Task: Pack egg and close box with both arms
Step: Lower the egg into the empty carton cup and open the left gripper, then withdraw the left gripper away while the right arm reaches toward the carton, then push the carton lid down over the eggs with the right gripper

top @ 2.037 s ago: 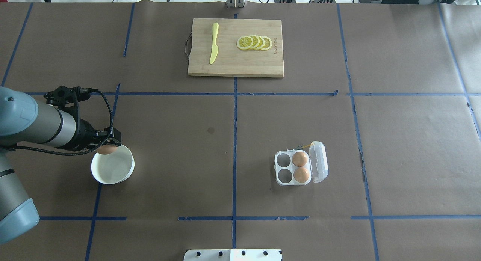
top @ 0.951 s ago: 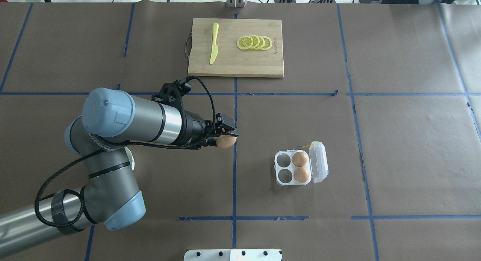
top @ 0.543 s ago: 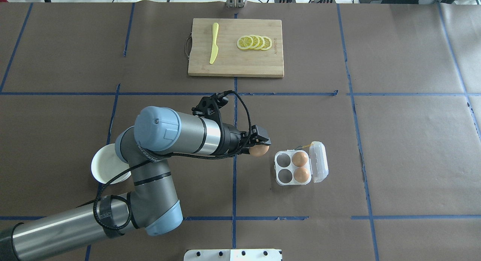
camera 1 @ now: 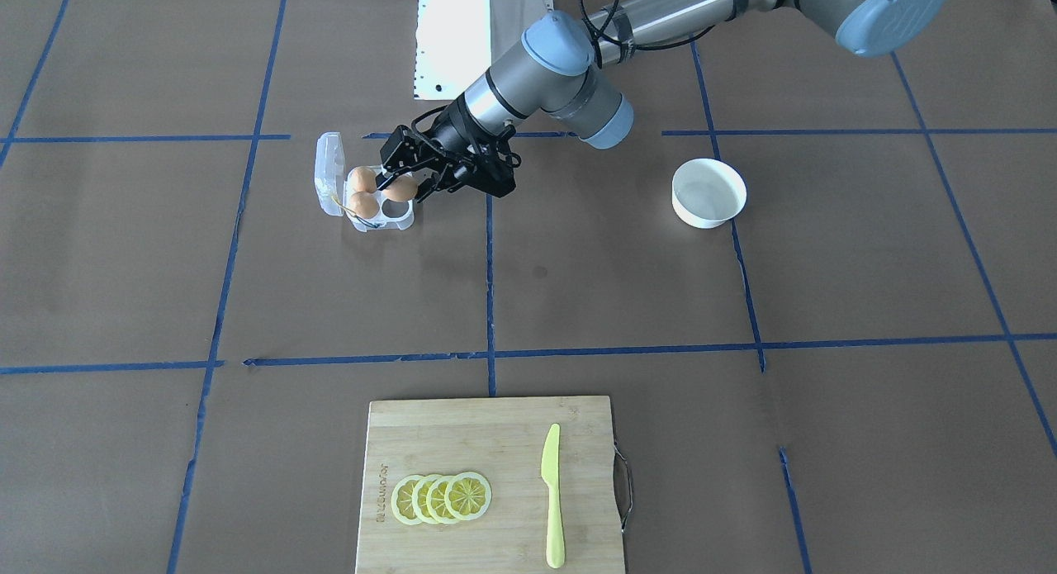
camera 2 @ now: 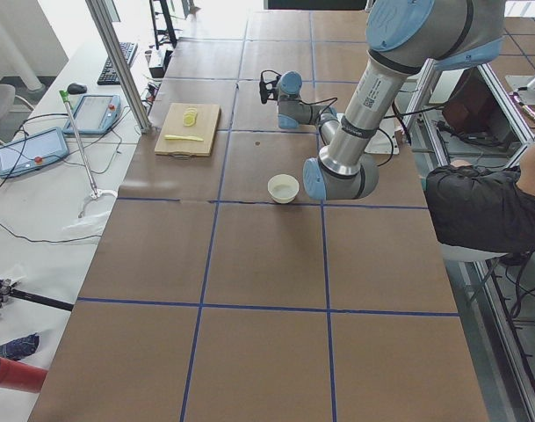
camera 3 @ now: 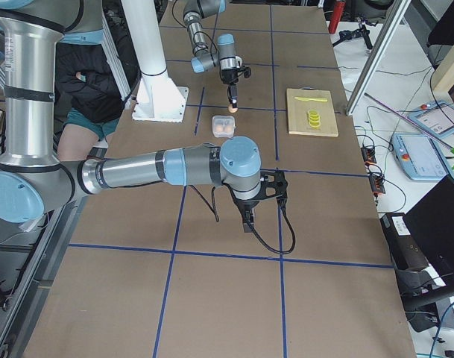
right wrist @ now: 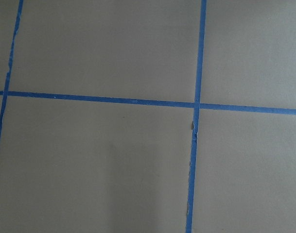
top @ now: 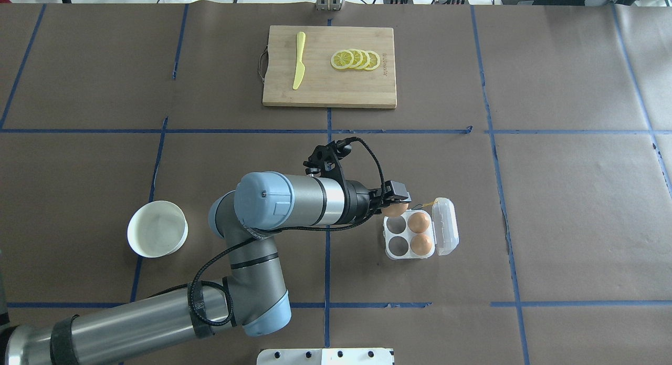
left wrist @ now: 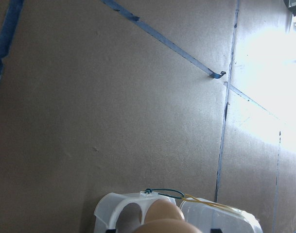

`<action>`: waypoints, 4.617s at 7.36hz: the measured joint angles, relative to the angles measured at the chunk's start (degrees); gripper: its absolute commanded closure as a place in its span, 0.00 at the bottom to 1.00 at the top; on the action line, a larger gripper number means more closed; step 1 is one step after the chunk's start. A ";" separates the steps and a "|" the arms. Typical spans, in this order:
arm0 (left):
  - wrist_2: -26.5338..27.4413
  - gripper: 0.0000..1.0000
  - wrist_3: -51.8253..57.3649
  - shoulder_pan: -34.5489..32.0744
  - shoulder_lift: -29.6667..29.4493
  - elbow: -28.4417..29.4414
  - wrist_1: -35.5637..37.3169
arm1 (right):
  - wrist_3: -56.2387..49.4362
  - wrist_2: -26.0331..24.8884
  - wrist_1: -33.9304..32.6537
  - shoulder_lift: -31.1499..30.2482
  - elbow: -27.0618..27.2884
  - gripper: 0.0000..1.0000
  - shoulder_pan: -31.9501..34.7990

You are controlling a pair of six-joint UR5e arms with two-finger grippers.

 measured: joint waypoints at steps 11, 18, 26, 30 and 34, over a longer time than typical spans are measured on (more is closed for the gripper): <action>2.48 0.00 0.20 2.82 -2.02 3.78 -0.55 | 0.06 0.29 0.00 0.18 -0.28 0.00 0.03; -9.12 0.00 2.92 -4.49 -0.34 -3.51 8.16 | 8.62 3.06 0.29 1.15 1.79 0.00 -3.72; -17.75 0.00 23.66 -19.60 8.86 -32.34 56.69 | 70.09 -8.01 40.58 1.09 6.20 1.00 -38.02; -17.76 0.00 38.03 -29.01 13.71 -36.41 61.77 | 75.82 -13.66 42.23 3.63 6.95 1.00 -52.54; -17.76 0.00 41.67 -31.55 14.37 -36.79 61.87 | 78.10 -18.90 41.67 12.48 2.94 1.00 -60.19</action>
